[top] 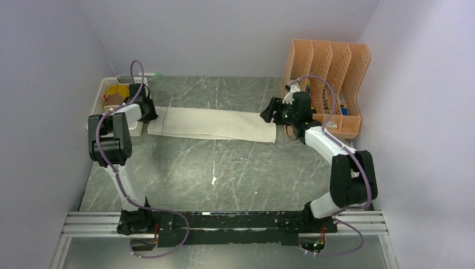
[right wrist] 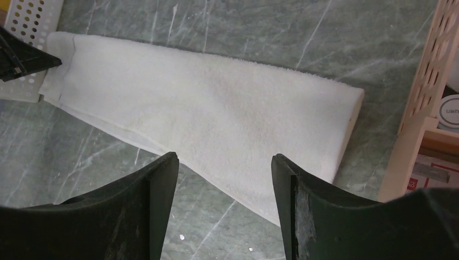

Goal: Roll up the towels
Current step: Fold the towel at the center of the board.

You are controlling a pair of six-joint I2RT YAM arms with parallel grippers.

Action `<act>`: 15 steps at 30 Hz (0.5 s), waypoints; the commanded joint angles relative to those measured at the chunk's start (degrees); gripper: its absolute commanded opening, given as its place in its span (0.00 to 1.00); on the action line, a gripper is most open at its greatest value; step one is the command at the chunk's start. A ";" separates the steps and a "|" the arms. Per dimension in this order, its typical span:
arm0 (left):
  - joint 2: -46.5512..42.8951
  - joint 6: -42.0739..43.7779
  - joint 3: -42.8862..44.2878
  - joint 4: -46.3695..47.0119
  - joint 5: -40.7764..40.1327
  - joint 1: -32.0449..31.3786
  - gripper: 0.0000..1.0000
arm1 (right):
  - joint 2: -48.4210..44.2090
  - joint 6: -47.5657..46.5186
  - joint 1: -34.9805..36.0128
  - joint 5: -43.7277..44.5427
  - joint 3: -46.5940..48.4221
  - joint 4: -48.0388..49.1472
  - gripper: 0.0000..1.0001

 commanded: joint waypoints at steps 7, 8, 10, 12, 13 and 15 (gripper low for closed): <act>2.50 -0.84 -4.07 2.27 -2.18 -6.34 0.07 | -3.10 0.11 0.24 -0.26 0.24 -0.96 0.65; 2.02 -0.43 -3.15 1.32 -2.68 -7.46 0.07 | -3.33 0.45 0.23 -0.32 0.12 -0.80 0.64; 0.87 -0.07 -1.24 -0.65 -2.69 -9.40 0.07 | -3.75 1.37 0.23 -0.70 0.01 -0.26 0.64; -0.34 0.29 0.93 -3.27 -1.79 -10.88 0.07 | -3.99 2.34 0.23 -1.29 -0.04 0.54 0.64; -0.89 0.63 2.28 -4.56 -1.32 -11.53 0.07 | -3.93 2.64 0.31 -1.53 0.06 0.65 0.64; -1.54 1.52 5.00 -7.65 -0.69 -12.63 0.07 | -3.76 2.65 0.34 -1.49 0.45 0.33 0.64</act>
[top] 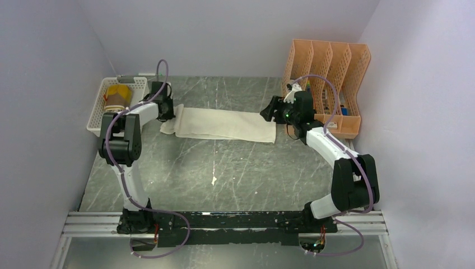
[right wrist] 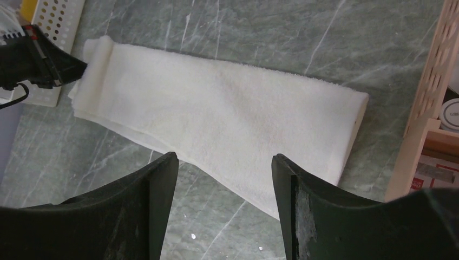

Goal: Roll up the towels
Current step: Fold the towel at the center of the board.

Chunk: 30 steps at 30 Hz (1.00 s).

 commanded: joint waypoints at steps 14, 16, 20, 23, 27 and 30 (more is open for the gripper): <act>-10.59 10.61 7.73 -19.76 -8.33 3.64 0.07 | -1.50 2.13 0.34 -1.95 2.01 -1.22 0.63; -11.82 12.07 8.17 -19.65 -10.19 4.54 0.07 | -1.38 2.60 0.32 -2.35 2.05 -0.86 0.63; -12.24 14.14 11.08 -21.70 -13.66 5.04 0.07 | -0.92 3.42 0.38 -3.08 1.91 -0.16 0.63; -12.04 15.24 12.33 -22.75 -16.07 4.99 0.07 | -0.79 3.49 0.42 -3.22 1.96 -0.23 0.63; -12.62 16.04 12.49 -22.94 -19.46 5.04 0.07 | -0.44 3.43 0.51 -3.44 2.02 -0.42 0.63; -12.55 14.37 14.79 -25.47 -20.56 3.94 0.07 | 0.26 3.71 0.60 -3.63 2.16 -0.46 0.63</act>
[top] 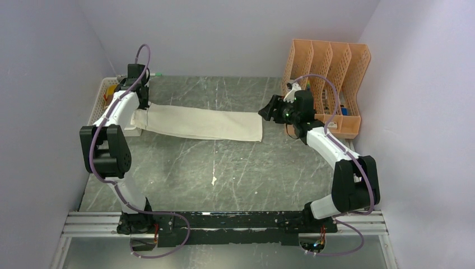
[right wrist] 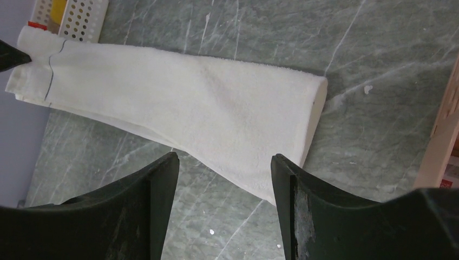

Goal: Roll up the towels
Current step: Fold the towel at the center of the board.

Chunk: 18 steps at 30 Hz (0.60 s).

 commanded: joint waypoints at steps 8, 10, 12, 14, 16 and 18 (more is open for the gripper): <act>5.38 -5.76 12.55 -13.69 3.36 -9.20 0.07 | 1.92 1.38 0.69 -1.35 2.71 -1.13 0.64; 8.30 -6.84 15.48 -15.91 7.10 -10.68 0.07 | 1.19 0.99 0.70 -0.88 2.85 -1.85 0.64; 10.35 -8.53 17.71 -16.44 13.39 -11.76 0.07 | 0.78 0.79 0.75 -0.51 2.67 -2.09 0.64; 11.08 -10.49 17.93 -13.68 20.94 -13.03 0.07 | 0.34 0.77 0.74 -0.25 2.45 -2.27 0.64; 11.66 -13.03 18.43 -11.17 27.12 -14.65 0.07 | -0.01 1.02 0.75 -0.23 2.14 -2.37 0.65; 12.80 -15.66 19.26 -8.89 34.08 -16.21 0.07 | -0.36 1.22 0.60 -0.08 2.18 -2.82 0.65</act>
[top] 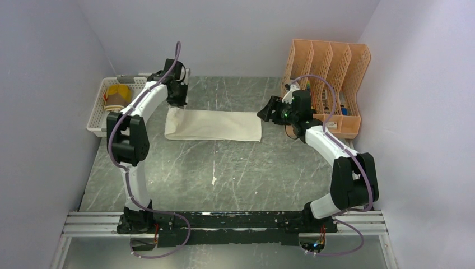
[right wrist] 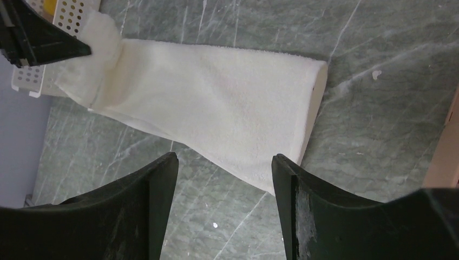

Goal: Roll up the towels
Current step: Fold the towel at the center of the board.

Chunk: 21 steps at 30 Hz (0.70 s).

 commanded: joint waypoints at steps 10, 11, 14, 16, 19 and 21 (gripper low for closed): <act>8.41 -19.34 4.55 17.50 35.05 -12.88 0.07 | -5.89 1.23 0.07 2.46 0.57 -2.74 0.66; 9.57 -20.73 4.96 18.83 35.22 -13.84 0.07 | -6.34 1.21 0.08 2.77 0.42 -2.99 0.66; 12.22 -25.65 4.88 25.39 36.05 -15.89 0.07 | -8.15 0.85 0.01 3.49 0.25 -4.02 0.66; 13.77 -29.75 3.47 31.81 37.29 -16.66 0.07 | -9.42 0.65 0.03 3.99 -0.02 -4.65 0.66; 16.99 -34.09 4.32 37.10 38.92 -17.56 0.07 | -11.52 0.57 -0.04 5.07 -1.02 -5.17 0.67; 18.90 -34.88 6.83 37.46 38.43 -18.56 0.07 | -12.80 0.59 -0.02 5.76 -1.73 -5.31 0.67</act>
